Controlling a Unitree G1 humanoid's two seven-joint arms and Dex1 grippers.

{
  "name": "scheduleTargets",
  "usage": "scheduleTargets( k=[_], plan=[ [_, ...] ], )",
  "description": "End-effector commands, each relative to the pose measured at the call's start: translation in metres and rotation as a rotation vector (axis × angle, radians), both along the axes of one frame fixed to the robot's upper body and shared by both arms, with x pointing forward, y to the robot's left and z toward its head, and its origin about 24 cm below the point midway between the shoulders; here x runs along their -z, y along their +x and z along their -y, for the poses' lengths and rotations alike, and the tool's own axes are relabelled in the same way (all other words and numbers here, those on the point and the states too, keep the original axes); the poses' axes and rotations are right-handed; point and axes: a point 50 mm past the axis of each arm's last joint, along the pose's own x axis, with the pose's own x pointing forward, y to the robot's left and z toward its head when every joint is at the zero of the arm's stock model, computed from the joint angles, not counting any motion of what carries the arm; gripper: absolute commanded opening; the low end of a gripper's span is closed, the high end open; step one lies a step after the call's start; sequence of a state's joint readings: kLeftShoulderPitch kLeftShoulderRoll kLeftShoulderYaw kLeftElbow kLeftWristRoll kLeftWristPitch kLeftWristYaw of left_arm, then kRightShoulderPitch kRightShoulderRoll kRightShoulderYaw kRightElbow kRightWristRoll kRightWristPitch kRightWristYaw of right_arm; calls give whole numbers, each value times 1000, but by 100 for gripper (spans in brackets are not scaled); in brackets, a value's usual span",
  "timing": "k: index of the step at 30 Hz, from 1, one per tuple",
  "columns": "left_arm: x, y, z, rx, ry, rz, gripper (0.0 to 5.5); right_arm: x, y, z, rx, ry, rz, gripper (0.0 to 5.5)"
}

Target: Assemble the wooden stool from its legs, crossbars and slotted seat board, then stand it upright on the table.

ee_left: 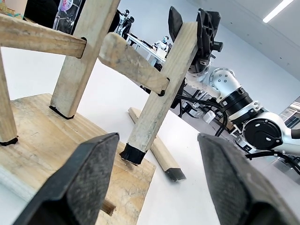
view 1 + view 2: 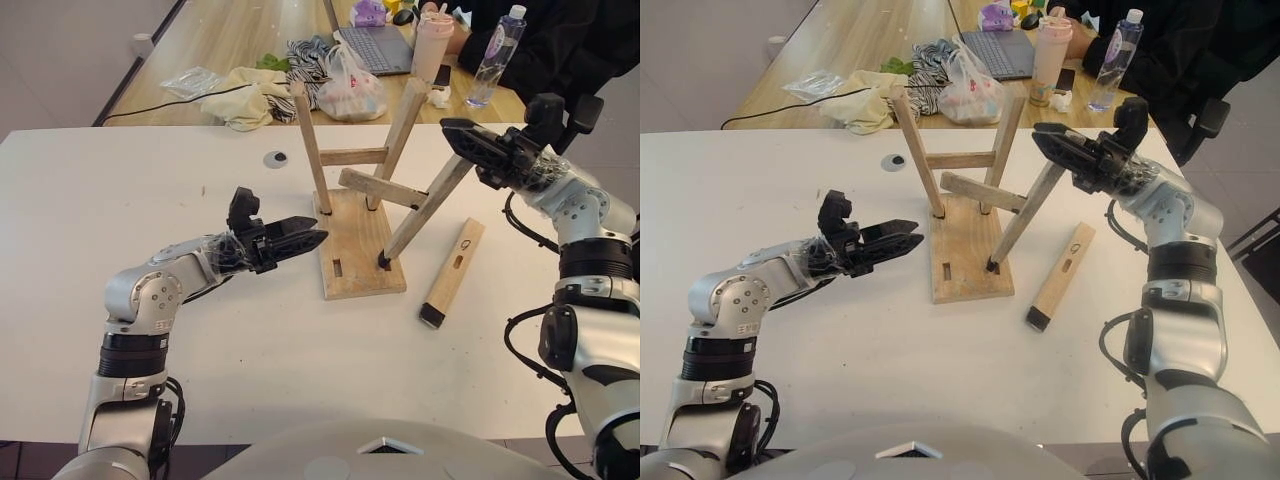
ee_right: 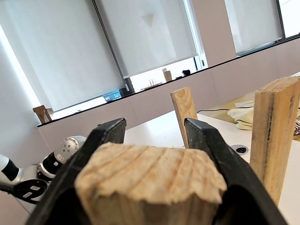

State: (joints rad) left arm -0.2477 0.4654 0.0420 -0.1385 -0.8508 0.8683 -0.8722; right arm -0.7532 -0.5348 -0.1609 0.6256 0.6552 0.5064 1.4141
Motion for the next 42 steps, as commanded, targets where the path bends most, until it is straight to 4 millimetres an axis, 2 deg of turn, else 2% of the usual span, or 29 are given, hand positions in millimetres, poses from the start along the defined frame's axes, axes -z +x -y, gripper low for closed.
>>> scheduleTargets(
  k=[1, 3, 8, 12, 18, 21, 31, 42],
  plan=[
    [11, -2, 3, 20, 82, -28, 306, 10, 2, -1, -41, -216, -51, 206],
    [18, -3, 6, 29, 125, -36, 306, 5, 4, 0, -67, -257, -42, 206],
    [49, -3, 23, 87, 333, -24, 306, -6, 6, 0, -118, -308, -21, 206],
    [51, 7, 38, 66, 284, -39, 306, -10, 7, 0, -145, -323, -13, 206],
    [80, 2, 39, 125, 460, -99, 220, -19, 6, 1, -168, -360, 7, 206],
    [84, 4, 39, 115, 479, -105, 184, -25, 6, 2, -171, -376, 20, 206],
    [90, 6, 37, 95, 485, -103, 12, -41, 8, -1, -189, -397, 49, 205],
    [96, 5, 38, 81, 486, -105, 0, -47, 8, 1, -192, -410, 47, 205]
  ],
)
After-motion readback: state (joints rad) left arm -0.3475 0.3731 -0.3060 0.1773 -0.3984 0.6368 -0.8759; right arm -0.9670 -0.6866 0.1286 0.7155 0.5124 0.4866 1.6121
